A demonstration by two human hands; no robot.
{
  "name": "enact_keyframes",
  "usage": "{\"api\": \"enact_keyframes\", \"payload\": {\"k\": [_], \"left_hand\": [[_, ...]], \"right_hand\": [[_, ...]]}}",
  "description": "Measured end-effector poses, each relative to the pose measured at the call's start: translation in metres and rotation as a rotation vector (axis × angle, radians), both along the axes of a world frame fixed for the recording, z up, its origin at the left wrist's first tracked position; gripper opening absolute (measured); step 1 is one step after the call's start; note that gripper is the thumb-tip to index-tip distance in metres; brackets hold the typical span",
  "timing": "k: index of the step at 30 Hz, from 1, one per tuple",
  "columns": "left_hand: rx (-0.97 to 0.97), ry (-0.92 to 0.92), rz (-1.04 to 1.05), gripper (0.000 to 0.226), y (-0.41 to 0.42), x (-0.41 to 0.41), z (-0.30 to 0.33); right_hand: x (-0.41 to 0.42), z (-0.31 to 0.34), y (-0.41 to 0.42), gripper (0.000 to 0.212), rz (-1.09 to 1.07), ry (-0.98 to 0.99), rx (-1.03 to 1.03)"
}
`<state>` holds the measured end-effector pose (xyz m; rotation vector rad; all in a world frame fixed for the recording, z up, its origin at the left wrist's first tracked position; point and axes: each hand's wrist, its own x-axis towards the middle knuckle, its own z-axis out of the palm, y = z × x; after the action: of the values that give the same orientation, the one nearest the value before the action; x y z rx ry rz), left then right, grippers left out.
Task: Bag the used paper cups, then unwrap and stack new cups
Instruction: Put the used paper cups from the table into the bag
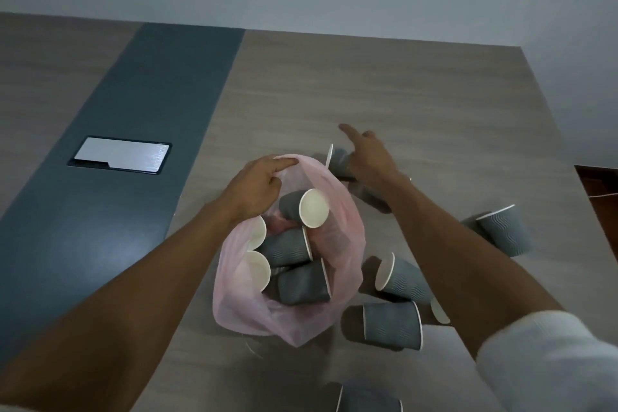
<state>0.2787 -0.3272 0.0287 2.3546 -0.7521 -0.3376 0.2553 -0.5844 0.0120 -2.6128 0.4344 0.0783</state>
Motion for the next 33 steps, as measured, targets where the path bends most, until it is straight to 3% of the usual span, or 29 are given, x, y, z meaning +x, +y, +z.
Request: {"api": "enact_keyframes", "payload": {"k": [2, 3, 5, 7, 9, 11, 14, 16, 20, 25, 28, 30, 33], "left_hand": [[-0.013, 0.007, 0.010, 0.058, 0.002, -0.002, -0.002], [-0.019, 0.017, 0.020, 0.057, 0.004, -0.003, -0.002], [-0.015, 0.020, 0.028, 0.055, 0.006, -0.004, -0.001], [0.034, 0.006, 0.015, 0.055, 0.008, -0.004, 0.003], [0.113, -0.003, -0.002, 0.057, 0.011, 0.000, 0.009], [0.182, -0.010, -0.026, 0.057, 0.014, 0.007, 0.013], [0.236, -0.025, -0.117, 0.059, 0.014, 0.020, 0.018], [0.234, 0.021, -0.129, 0.061, 0.012, 0.028, 0.024], [0.204, 0.078, -0.131, 0.057, 0.015, 0.034, 0.032], [0.145, 0.090, -0.119, 0.054, 0.011, 0.014, 0.035], [0.071, 0.085, -0.100, 0.060, 0.009, 0.003, 0.037], [0.064, 0.065, -0.092, 0.062, 0.007, 0.001, 0.038], [0.077, 0.013, -0.089, 0.059, 0.004, 0.003, 0.036]], "right_hand": [[0.008, -0.023, -0.006, 0.079, 0.228, 0.168, -0.163], [0.012, -0.034, -0.007, 0.077, 0.294, 0.163, -0.240], [0.017, -0.052, -0.007, 0.060, 0.325, 0.082, -0.367], [0.018, -0.053, -0.004, 0.040, 0.218, -0.052, -0.399], [0.011, -0.041, 0.002, 0.026, 0.017, -0.332, -0.212], [-0.008, -0.017, 0.013, 0.018, -0.174, -0.654, 0.157], [-0.055, 0.008, 0.047, 0.006, -0.183, -0.834, 0.586], [-0.087, 0.005, 0.078, 0.009, -0.031, -0.810, 0.576], [-0.114, -0.031, 0.113, 0.017, 0.236, -0.652, 0.288], [-0.106, -0.052, 0.117, 0.040, 0.366, -0.131, -0.045], [-0.102, -0.055, 0.114, 0.025, 0.465, -0.071, -0.342], [-0.101, -0.049, 0.109, 0.023, 0.486, -0.058, -0.330], [-0.113, -0.018, 0.105, 0.031, 0.493, -0.190, -0.237]]}}
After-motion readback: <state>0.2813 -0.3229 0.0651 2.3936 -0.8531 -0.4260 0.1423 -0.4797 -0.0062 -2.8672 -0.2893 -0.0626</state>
